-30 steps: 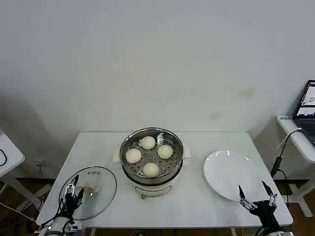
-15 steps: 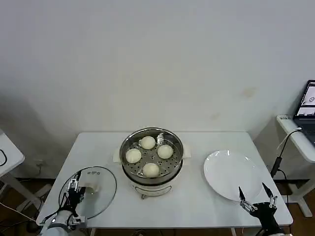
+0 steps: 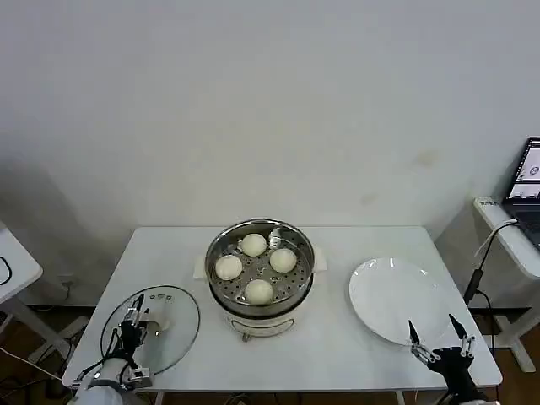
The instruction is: Take steamed baozi put them in steamer then cover it.
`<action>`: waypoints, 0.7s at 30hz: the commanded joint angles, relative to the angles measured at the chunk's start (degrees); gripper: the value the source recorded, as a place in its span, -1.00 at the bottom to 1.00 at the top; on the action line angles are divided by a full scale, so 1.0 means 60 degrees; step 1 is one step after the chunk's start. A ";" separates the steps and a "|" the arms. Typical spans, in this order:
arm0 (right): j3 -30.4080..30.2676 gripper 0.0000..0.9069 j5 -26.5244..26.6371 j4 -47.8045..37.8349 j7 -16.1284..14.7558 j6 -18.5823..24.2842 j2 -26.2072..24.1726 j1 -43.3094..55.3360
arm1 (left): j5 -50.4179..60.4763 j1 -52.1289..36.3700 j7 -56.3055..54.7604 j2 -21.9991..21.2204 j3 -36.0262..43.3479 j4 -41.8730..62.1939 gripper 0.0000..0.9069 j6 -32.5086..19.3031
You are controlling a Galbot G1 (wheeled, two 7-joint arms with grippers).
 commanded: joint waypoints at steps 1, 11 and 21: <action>-0.0006 1.00 0.0008 -0.0043 0.0008 -0.0003 -0.0019 0.0025 | 0.0011 -0.0140 -0.0173 -0.0070 0.0009 0.0136 -1.00 -0.0055; -0.0045 1.00 -0.0008 -0.0096 0.0041 -0.0005 -0.0016 0.0126 | 0.0964 0.0098 -0.1834 -0.0583 -0.0432 -0.0024 -1.00 -0.0785; -0.0204 1.00 -0.0145 -0.0027 0.0052 0.0050 -0.0008 0.0100 | 0.0830 0.0788 -0.2040 -0.0423 -0.1084 -0.1648 -1.00 0.0064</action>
